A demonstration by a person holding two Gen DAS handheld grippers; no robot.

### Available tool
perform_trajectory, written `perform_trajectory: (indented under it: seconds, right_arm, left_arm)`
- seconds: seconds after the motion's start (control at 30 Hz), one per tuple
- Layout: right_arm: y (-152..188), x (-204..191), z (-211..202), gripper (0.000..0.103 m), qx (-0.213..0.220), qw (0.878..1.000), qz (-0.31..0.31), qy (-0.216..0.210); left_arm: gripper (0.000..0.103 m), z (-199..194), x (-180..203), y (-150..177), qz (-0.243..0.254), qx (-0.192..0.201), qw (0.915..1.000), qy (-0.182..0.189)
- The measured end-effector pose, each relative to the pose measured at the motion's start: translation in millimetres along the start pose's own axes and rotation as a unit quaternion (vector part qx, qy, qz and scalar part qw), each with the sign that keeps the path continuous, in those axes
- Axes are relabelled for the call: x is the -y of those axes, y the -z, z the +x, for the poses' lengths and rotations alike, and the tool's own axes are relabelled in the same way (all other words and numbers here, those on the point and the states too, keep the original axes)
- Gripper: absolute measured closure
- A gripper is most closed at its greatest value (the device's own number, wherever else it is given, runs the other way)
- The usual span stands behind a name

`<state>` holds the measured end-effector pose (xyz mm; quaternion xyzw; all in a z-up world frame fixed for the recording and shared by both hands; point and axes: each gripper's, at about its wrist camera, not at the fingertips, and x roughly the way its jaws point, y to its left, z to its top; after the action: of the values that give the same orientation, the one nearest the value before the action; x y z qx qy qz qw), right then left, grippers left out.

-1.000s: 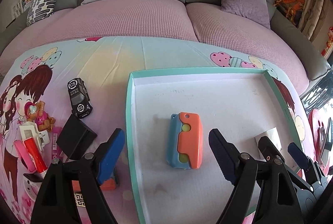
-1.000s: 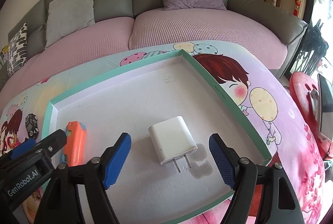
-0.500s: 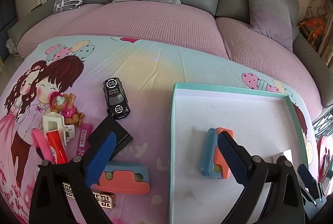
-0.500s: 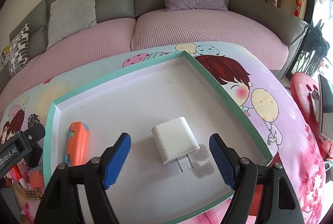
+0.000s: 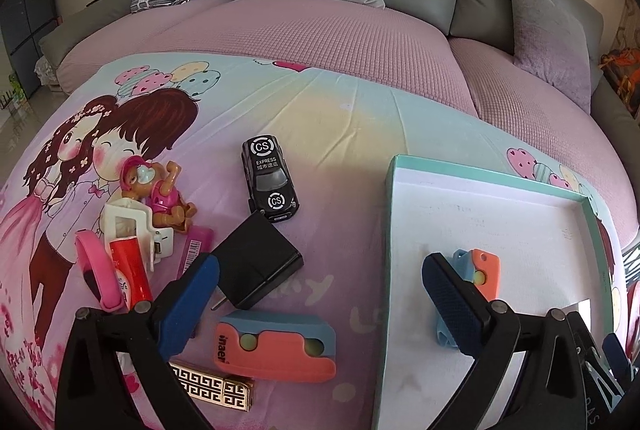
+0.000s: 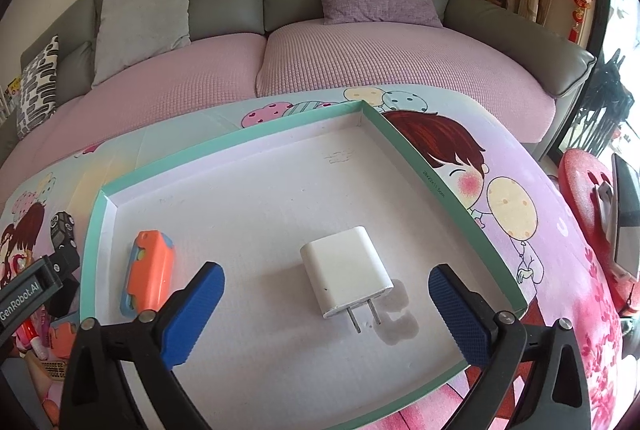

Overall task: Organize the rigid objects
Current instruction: 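Move both open grippers back from the tray toward the item pile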

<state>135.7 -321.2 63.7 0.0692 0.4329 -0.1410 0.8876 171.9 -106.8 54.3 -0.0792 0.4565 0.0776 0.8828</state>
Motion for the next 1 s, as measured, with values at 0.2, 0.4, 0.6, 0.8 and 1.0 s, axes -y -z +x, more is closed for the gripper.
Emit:
perform_trajectory:
  seconds: [0.2,0.4,0.6,0.8,1.0]
  right_arm:
    - [-0.1,-6.2,1.0,0.000,-0.003,1.000,-0.014,0.002]
    - [-0.4,-10.6,-1.1,0.000,0.002,1.000,-0.020,0.006]
    - [-5.4,-18.2,-17.5,0.000,0.012,1.000,-0.015,-0.024]
    - [-9.1,-35.9,-39.3,0.000,0.019,0.998,-0.027,-0.056]
    - [-9.3,-62.4,-62.7,0.000,0.029,0.994,-0.061,-0.091]
  left_arm:
    - [0.001,1.1,-3.9,0.0,-0.007,-0.001,1.0000,-0.002]
    - [0.001,2.6,-7.2,-0.9,-0.012,-0.004,0.9999,0.005]
    - [0.001,-6.0,-13.5,-5.1,-0.012,-0.001,0.9998,0.019]
    - [0.001,-34.1,-32.3,-12.1,0.000,0.027,0.9996,0.005]
    - [0.001,-67.0,-60.6,-19.9,0.013,0.059,0.9979,-0.023]
